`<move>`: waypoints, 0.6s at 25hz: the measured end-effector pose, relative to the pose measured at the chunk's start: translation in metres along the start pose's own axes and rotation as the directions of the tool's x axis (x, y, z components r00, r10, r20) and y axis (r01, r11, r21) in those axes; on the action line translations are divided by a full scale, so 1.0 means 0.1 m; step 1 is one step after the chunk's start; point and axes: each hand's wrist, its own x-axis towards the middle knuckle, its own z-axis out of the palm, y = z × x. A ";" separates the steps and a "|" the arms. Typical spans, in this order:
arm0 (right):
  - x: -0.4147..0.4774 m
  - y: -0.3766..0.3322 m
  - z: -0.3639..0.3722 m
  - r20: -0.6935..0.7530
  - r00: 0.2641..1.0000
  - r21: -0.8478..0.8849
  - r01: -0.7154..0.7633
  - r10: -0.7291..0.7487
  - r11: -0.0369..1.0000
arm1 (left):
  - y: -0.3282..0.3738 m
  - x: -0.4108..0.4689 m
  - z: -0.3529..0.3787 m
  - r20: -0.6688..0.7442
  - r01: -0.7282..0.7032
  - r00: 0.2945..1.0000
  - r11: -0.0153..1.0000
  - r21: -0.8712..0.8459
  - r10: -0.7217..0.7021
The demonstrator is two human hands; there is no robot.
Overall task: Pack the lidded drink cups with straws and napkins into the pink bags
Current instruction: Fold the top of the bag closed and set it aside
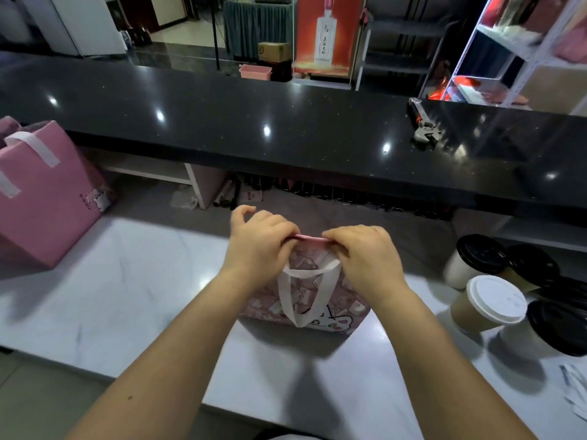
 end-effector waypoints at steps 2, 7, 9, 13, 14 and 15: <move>-0.10 0.10 -0.09 -0.007 0.999 0.016 -0.046 0.046 0.999 | -0.16 -0.10 -0.10 -0.011 0.013 1.000 0.998 -0.055 -0.014; -0.05 0.14 0.00 -0.094 0.995 -0.024 0.016 -0.018 1.000 | -0.22 -0.15 0.00 -0.084 0.046 0.995 0.994 -0.098 -0.054; -0.04 0.16 0.03 -0.107 0.994 -0.012 0.031 -0.032 0.999 | -0.21 -0.14 0.02 -0.130 0.071 0.988 0.993 -0.093 -0.083; -0.15 0.38 -0.13 -0.076 0.995 0.057 -0.062 0.066 0.996 | -0.42 -0.26 -0.07 -0.112 0.058 0.991 0.983 -0.172 -0.078; -0.17 0.44 -0.15 -0.071 0.993 0.064 -0.087 0.092 0.994 | -0.49 -0.29 -0.07 -0.109 0.071 0.990 0.976 -0.204 -0.095; -0.18 0.48 -0.16 -0.074 0.992 0.057 -0.095 0.099 0.994 | -0.53 -0.32 -0.07 -0.113 0.092 0.986 0.973 -0.214 -0.119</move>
